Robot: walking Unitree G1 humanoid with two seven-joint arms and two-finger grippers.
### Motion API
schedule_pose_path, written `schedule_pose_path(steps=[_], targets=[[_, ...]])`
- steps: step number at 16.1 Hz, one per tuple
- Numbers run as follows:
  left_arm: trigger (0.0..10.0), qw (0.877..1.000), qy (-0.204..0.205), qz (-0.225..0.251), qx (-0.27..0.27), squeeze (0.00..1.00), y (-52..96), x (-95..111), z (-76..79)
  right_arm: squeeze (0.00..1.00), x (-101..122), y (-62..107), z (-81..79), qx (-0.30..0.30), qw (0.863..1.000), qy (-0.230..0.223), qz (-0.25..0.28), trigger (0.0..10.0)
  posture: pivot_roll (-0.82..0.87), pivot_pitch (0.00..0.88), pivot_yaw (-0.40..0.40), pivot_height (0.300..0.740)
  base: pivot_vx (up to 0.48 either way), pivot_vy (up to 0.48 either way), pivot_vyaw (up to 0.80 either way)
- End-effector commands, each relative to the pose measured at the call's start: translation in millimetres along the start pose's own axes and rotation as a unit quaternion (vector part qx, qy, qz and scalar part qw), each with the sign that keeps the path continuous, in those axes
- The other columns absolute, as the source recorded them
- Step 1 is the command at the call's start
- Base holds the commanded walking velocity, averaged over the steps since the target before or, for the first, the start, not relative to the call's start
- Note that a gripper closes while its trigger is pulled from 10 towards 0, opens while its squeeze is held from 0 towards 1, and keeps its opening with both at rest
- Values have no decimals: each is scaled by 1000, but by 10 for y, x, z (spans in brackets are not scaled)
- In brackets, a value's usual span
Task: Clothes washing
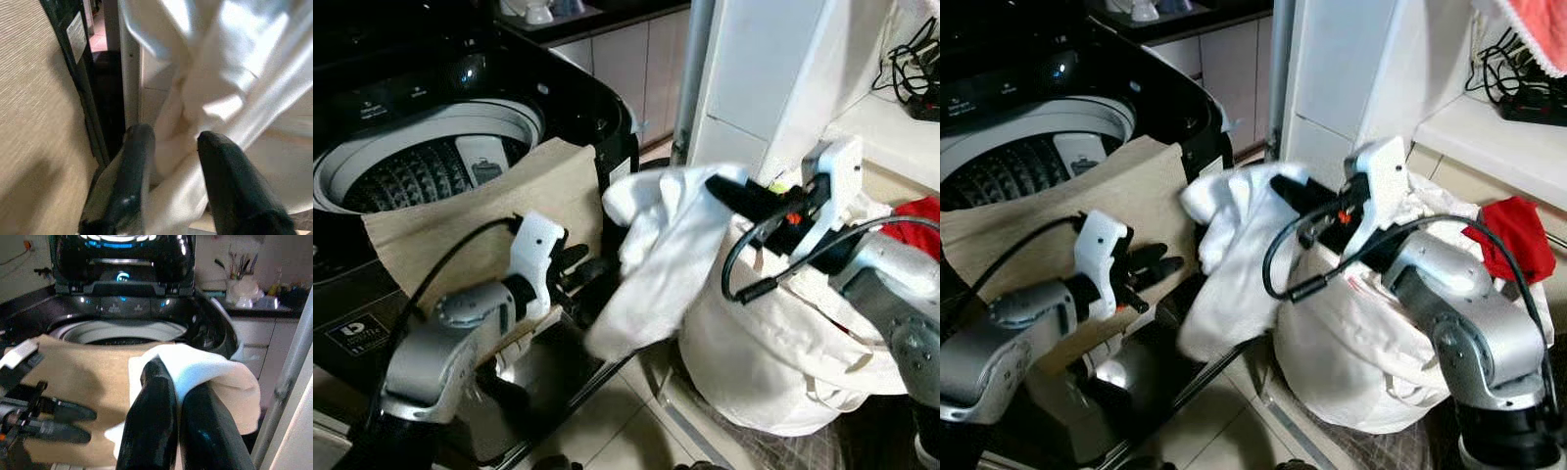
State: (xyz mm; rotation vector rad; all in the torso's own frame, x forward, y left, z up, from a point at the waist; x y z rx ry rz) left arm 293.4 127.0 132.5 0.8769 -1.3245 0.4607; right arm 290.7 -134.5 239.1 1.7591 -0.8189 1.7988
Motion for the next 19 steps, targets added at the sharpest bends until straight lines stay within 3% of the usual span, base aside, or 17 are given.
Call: schedule_pose_path(steps=[1,4,5,7,8,9,10,12,13,14,17,19], targets=[[10000,1000,-7,-6,-14,1000,34,-2,38,0,154,26,67,-16,999,17,31,0,-87,0,18,740,0,0,0],[10000,998,-28,-39,-50,1000,92,-125,86,0,206,36,111,-21,999,22,40,0,-92,0,22,740,0,0,0],[10000,996,-73,-16,-38,1000,82,-56,40,0,209,47,114,-17,999,18,38,0,-92,0,22,740,0,0,0],[10000,995,-60,72,-44,1000,59,230,74,0,163,48,68,-3,1000,11,25,0,-97,0,24,740,0,0,0],[10000,966,21,237,-101,0,126,826,240,0,43,38,19,5,1000,1,2,0,-93,0,18,740,0,0,0],[10000,953,32,275,-123,0,158,984,298,0,8,26,9,5,1000,-4,-2,0,-93,0,18,740,0,0,0],[10000,955,-3,268,-128,0,128,987,336,0,4,8,-4,7,1000,-8,0,0,-94,0,17,740,0,0,0],[10000,947,-27,283,-148,0,99,1034,422,0,31,-30,-36,15,1000,-9,6,0,-98,0,20,740,0,0,0],[10000,946,-28,282,-155,133,84,1029,445,0,42,-36,-39,16,1000,-10,8,0,-99,0,19,740,0,0,0],[10000,947,-34,273,-164,1000,37,1006,472,0,67,-49,-41,18,1000,-10,12,0,-98,0,17,740,0,0,0],[10000,954,-64,244,-159,1000,-93,889,458,0,113,-60,-91,37,999,-14,17,0,-102,0,21,740,0,0,0],[10000,961,-60,225,-151,1000,-169,776,419,0,133,-47,-132,51,998,-23,22,0,-102,0,21,740,0,0,0]])
Point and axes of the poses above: a point about 5 cm out from each wrist's last joint towards the gripper, its own y axis pointing back from the gripper into the wrist, its own x axis along the axis of the wrist's last joint, z = x × y, the point moved 3 cm from there along -y, pointing out of the wrist towards the gripper, and after that the axes turned 3 degrees about -y, right-handed, at the moved point
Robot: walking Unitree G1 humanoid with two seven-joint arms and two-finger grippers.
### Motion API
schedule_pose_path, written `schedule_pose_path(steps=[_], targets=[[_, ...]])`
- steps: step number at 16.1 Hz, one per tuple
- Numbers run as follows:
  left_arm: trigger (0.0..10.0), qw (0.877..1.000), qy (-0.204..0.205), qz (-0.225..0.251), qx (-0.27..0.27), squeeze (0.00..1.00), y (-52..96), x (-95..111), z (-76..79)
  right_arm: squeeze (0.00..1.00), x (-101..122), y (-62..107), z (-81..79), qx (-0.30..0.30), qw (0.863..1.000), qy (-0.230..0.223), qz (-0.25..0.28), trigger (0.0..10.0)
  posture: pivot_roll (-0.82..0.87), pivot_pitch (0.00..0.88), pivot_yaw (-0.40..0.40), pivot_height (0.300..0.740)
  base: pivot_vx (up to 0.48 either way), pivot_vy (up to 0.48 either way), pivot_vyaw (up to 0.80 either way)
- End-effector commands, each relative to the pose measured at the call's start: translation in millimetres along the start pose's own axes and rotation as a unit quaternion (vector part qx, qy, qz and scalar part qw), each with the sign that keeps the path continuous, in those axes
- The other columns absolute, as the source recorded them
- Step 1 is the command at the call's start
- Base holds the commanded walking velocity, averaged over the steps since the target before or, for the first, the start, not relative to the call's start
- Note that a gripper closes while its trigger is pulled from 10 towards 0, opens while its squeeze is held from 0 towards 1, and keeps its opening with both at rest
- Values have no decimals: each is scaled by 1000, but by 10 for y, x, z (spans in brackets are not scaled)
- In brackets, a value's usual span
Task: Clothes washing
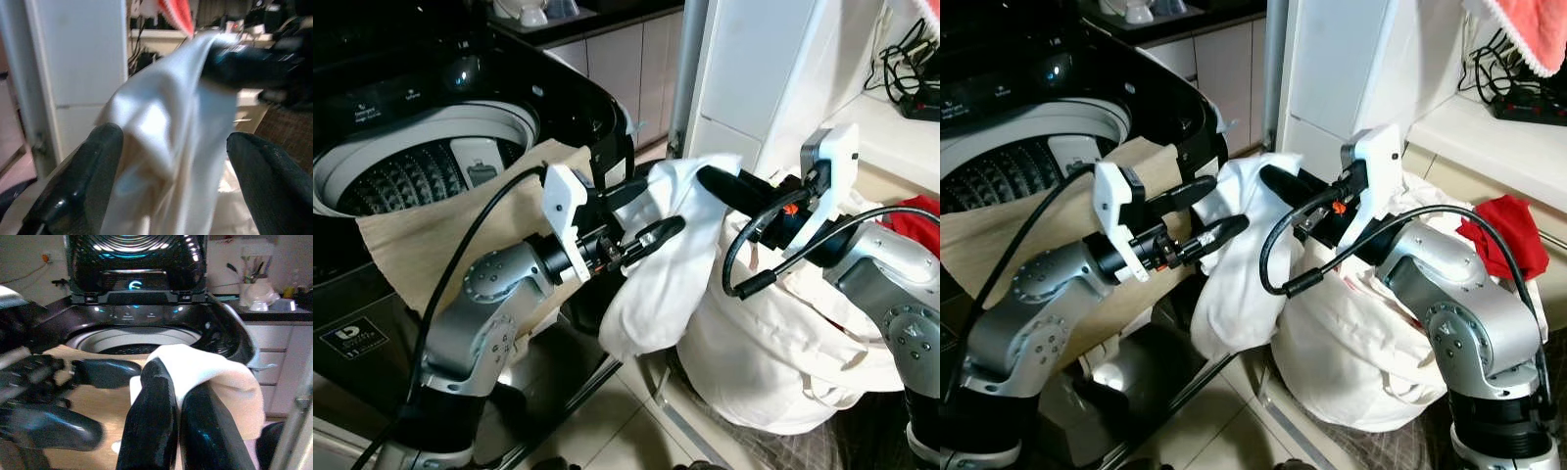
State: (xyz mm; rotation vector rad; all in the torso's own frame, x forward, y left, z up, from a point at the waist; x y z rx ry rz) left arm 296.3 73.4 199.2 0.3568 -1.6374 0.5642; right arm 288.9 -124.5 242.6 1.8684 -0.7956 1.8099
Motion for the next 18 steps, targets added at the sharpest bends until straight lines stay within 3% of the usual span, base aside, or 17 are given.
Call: schedule_pose_path(steps=[1,3,7,9,10,11,12,14,18], targets=[[10000,1000,-15,-5,-5,1000,-38,-4,-3,0,101,8,-68,19,1000,6,16,0,-102,0,21,740,0,0,0],[10000,1000,-1,6,5,1000,-92,-51,-36,0,85,5,-123,36,999,0,11,0,-102,0,20,740,0,0,0],[10000,999,27,18,-18,1000,-208,-99,52,0,77,-4,-147,43,999,-3,9,0,-102,0,20,740,0,0,0],[10000,996,48,23,-69,1000,-308,-156,238,0,72,-10,-157,45,999,-5,8,0,-104,0,26,740,0,0,0],[10000,997,39,15,-70,1000,-314,-199,248,0,73,-10,-162,45,999,-6,8,0,-105,0,27,740,0,0,0],[10000,997,39,14,-63,808,-328,-217,231,0,74,-9,-164,45,999,-6,9,0,-105,0,27,740,0,0,0],[7412,998,40,15,-56,0,-341,-221,206,0,75,-9,-165,45,999,-6,9,0,-105,0,27,740,0,0,0],[0,998,41,16,-43,0,-346,-218,148,0,74,-10,-168,45,999,-6,9,0,-105,0,29,740,0,0,0],[0,999,33,31,-8,0,-311,-188,17,0,69,-19,-172,45,999,-7,9,0,-101,0,29,740,0,0,0]])
Point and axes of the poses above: a point about 5 cm out from each wrist's last joint towards the gripper, its own y axis pointing back from the gripper into the wrist, its own x axis along the axis of the wrist's last joint, z = x × y, the point moved 3 cm from there along -y, pointing out of the wrist towards the gripper, and after that the axes turned 3 degrees about -y, right-handed, at the moved point
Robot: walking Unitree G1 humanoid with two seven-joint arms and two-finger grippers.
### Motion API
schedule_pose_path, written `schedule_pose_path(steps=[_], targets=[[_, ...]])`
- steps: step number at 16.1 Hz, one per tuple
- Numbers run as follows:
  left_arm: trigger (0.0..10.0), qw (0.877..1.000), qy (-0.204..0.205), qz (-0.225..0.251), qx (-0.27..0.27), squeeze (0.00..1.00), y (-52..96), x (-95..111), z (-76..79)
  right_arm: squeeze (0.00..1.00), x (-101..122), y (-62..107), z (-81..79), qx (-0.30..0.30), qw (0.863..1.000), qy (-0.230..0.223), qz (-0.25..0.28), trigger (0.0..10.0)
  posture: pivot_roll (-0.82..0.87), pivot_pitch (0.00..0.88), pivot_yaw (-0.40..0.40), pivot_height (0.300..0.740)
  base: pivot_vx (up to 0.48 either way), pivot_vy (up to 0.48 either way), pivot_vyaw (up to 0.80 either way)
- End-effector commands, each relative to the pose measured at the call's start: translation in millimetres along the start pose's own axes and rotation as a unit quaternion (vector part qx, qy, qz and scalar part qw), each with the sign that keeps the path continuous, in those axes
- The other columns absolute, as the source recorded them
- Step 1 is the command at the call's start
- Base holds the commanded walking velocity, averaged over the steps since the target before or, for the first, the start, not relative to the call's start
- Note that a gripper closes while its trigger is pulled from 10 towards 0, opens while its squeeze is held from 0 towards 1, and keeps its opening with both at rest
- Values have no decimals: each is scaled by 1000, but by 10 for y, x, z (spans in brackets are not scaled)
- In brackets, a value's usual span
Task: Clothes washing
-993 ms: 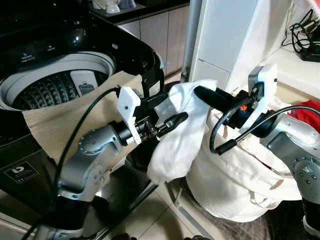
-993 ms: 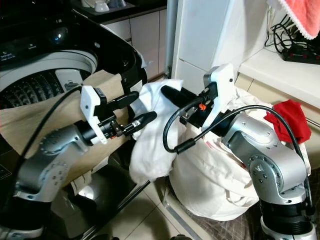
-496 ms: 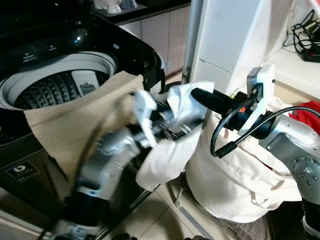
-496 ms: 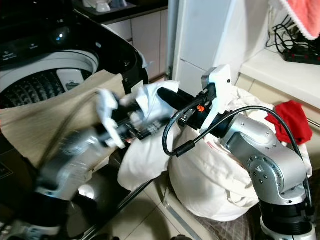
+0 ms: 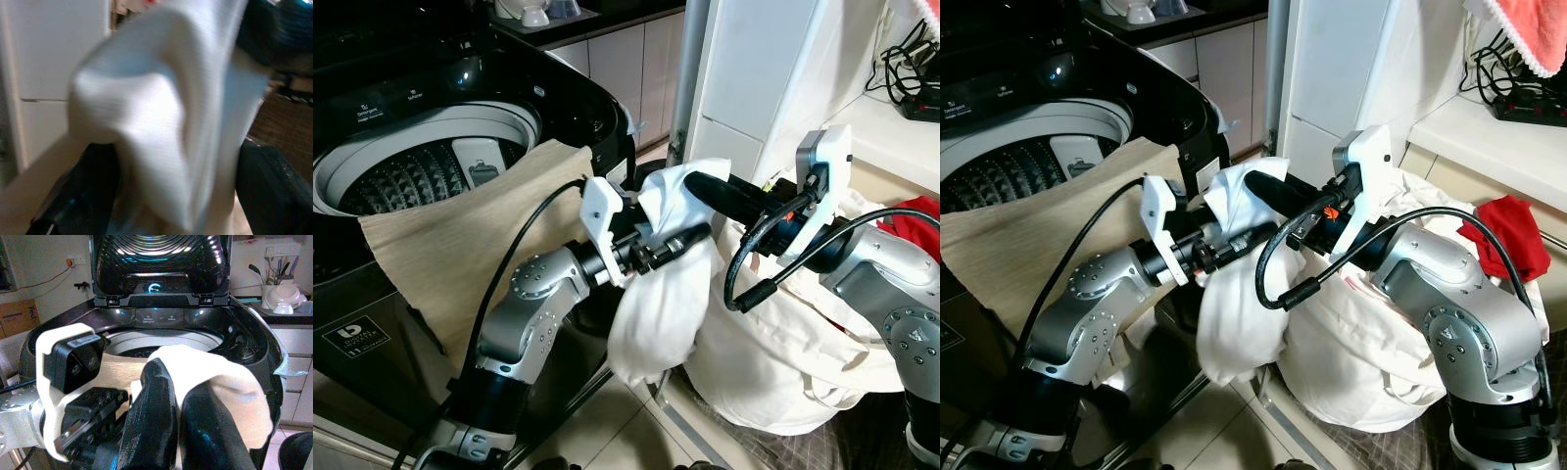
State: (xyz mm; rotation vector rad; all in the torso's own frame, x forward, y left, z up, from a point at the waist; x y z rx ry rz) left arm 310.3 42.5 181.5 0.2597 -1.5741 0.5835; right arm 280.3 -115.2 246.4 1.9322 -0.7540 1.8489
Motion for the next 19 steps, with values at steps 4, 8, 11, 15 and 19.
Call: schedule_pose_path(steps=[4,8,11,15,19], targets=[[0,1000,-11,5,13,0,17,37,-77,0,39,-13,-40,8,1000,2,8,0,-99,0,30,740,0,0,0],[0,1000,-11,6,4,0,11,35,-59,0,47,-13,-23,3,1000,3,9,0,-100,0,34,740,0,0,0],[0,1000,-11,9,5,0,15,46,-70,0,47,-7,-9,-3,1000,5,9,0,-101,0,34,740,0,0,0],[0,999,-17,29,20,0,94,207,-182,1000,24,56,110,-37,999,7,1,10000,-103,0,36,740,0,0,0],[0,998,-30,42,20,0,206,381,-250,1000,-3,157,158,-43,999,6,-9,10000,-101,0,34,740,0,0,0]])
Point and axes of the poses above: a point about 5 cm out from each wrist's last joint towards the gripper, its own y axis pointing back from the gripper into the wrist, its own x axis along the axis of the wrist's last joint, z = x × y, the point moved 3 cm from there along -y, pointing out of the wrist towards the gripper, and after that the axes turned 3 degrees about -y, right-handed, at the moved point
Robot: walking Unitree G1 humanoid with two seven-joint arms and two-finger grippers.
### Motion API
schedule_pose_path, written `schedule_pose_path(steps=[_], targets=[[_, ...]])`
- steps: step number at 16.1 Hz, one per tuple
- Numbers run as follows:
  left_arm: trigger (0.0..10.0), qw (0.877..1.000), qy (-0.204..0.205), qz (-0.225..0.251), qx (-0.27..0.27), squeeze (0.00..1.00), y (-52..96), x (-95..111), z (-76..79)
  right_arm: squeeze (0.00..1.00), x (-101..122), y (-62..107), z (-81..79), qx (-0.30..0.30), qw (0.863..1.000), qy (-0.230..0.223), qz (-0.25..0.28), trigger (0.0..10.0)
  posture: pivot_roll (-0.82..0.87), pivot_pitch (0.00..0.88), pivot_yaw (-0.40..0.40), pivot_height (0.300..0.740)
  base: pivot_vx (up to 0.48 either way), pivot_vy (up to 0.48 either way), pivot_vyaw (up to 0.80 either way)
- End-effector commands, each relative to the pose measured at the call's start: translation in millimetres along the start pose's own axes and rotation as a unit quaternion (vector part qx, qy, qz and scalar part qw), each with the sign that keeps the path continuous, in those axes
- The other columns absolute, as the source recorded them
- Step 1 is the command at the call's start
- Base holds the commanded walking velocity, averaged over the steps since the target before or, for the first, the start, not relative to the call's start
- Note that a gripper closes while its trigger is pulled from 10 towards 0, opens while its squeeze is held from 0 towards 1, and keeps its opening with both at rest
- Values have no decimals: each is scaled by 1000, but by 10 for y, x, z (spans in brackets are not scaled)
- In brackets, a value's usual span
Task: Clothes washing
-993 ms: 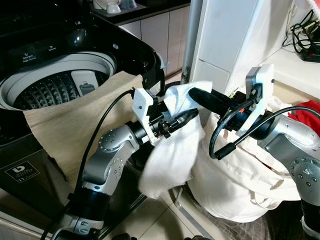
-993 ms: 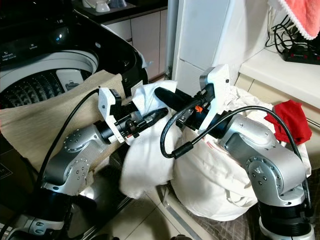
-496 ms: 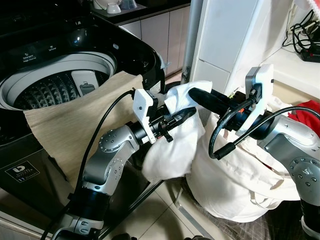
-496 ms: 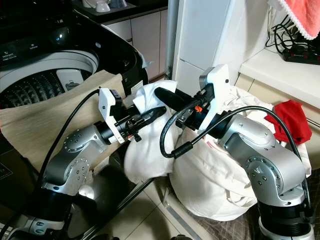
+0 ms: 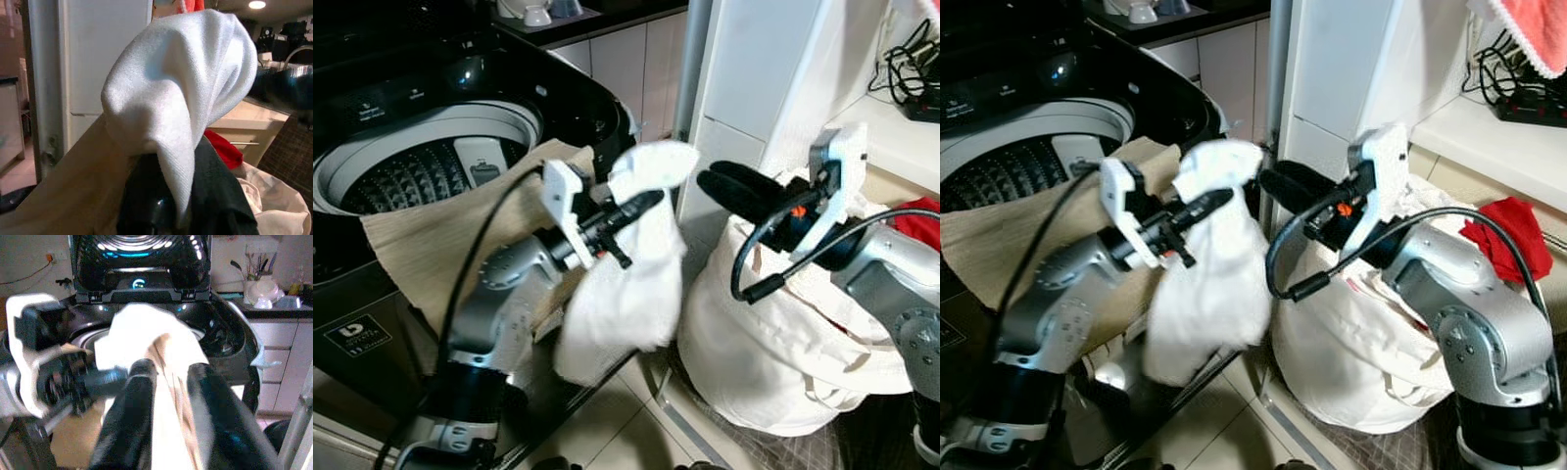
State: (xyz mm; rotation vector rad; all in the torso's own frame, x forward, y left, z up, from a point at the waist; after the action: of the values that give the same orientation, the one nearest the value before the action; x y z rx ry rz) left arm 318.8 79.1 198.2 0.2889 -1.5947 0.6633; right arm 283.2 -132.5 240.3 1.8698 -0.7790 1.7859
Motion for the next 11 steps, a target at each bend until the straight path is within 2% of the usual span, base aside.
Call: schedule_pose_path(steps=[1,2,3,4,5,7,8,9,10,11], targets=[[0,999,-27,18,-5,0,3,197,-43,1000,29,85,80,-17,1000,12,-3,10000,-100,0,33,740,0,0,0],[0,999,-46,7,9,0,8,221,-109,537,20,146,100,-19,1000,19,-13,10000,-98,0,31,740,0,0,0],[0,997,-77,-21,24,0,-21,240,-199,0,9,212,87,-8,999,21,-24,10000,-98,0,31,740,0,0,0],[0,991,-118,-56,40,0,-67,259,-304,0,-4,250,63,1,999,23,-33,10000,-93,0,28,740,0,0,0],[0,985,-145,-71,60,0,-100,296,-399,0,-10,257,54,2,999,26,-36,10000,-93,0,28,740,0,0,0],[0,955,-244,-74,150,0,-193,708,-844,0,-25,226,29,1,999,34,-36,10000,-101,0,37,740,0,0,0],[0,881,-380,-55,276,0,-159,1460,-1312,0,-9,168,-8,2,999,35,-26,10000,-100,0,41,740,0,0,0],[0,853,-416,-44,311,0,-121,1728,-1409,0,1,148,-24,4,999,35,-22,10000,-100,0,42,740,0,0,0],[0,811,-454,-43,366,0,-52,2087,-1544,0,14,100,-99,17,999,32,-16,10000,-101,0,49,740,0,0,0],[0,782,-476,-83,394,0,5,2159,-1653,0,19,54,-186,33,999,30,-12,10000,-106,0,57,740,0,0,0]])
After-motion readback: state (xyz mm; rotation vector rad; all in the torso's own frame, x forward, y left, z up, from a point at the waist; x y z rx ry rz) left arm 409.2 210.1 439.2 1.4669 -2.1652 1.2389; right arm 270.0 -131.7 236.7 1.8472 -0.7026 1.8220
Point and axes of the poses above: a point about 5 cm out from each wrist's last joint towards the gripper, its own y axis pointing back from the gripper into the wrist, its own x axis along the axis of the wrist's last joint, z = x × y, the point moved 3 cm from there along -y, pointing out of the wrist towards the gripper, and after that the axes turned 3 degrees about -y, right-handed, at the moved point
